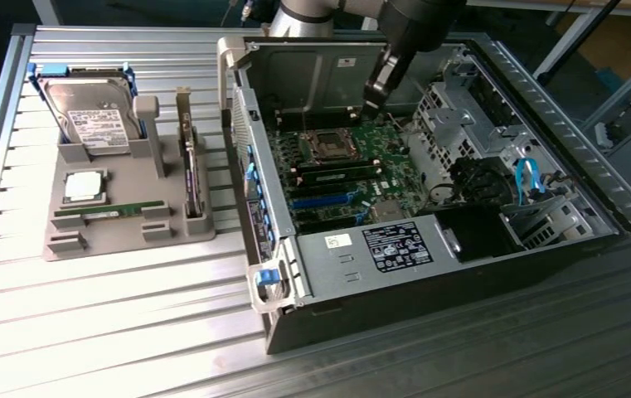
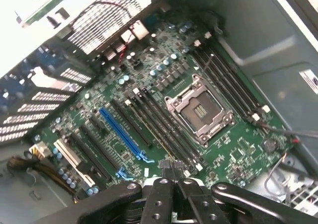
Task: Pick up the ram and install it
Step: 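Press down the ram until it locks into place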
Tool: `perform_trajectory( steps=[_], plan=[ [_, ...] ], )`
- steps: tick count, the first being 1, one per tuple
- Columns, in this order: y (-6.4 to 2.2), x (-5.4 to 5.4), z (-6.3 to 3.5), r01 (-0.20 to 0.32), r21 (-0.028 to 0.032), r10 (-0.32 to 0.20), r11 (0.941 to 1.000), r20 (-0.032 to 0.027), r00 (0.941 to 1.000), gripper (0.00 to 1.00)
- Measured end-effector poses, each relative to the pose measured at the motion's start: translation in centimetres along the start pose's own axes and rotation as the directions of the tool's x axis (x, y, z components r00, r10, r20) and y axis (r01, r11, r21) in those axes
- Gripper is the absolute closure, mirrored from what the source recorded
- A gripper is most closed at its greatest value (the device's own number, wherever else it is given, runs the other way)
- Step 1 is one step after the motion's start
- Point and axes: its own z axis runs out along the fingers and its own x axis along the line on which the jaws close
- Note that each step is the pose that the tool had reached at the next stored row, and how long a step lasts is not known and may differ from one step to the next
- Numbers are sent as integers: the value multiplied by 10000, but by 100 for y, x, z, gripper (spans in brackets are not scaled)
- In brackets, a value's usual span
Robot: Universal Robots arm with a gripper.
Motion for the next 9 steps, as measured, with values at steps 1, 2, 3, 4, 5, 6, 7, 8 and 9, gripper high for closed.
perform_trajectory(
  steps=[1, 2, 3, 4, 5, 6, 7, 8, 9],
  plan=[
    [0, 0, 0, -250, 8, 250, 9997, 10, 9997, 90],
    [0, 0, 1, -620, 20, 620, 9981, 23, 9981, 90],
    [0, 0, 1, -945, 31, 945, 9955, 35, 9955, 90],
    [0, 0, 1, -1091, 35, 1091, 9940, 41, 9940, 90],
    [0, 0, 2, -1264, 40, 1264, 9920, 48, 9920, 90],
    [0, 0, 2, -1526, 47, 1526, 9883, 58, 9883, 90],
    [0, 0, 2, -1706, 52, 1706, 9853, 66, 9853, 90],
    [0, 0, 2, -1871, 57, 1871, 9823, 73, 9823, 90],
    [0, 0, 3, -2333, 69, 2332, 9724, 93, 9724, 90]
  ],
)
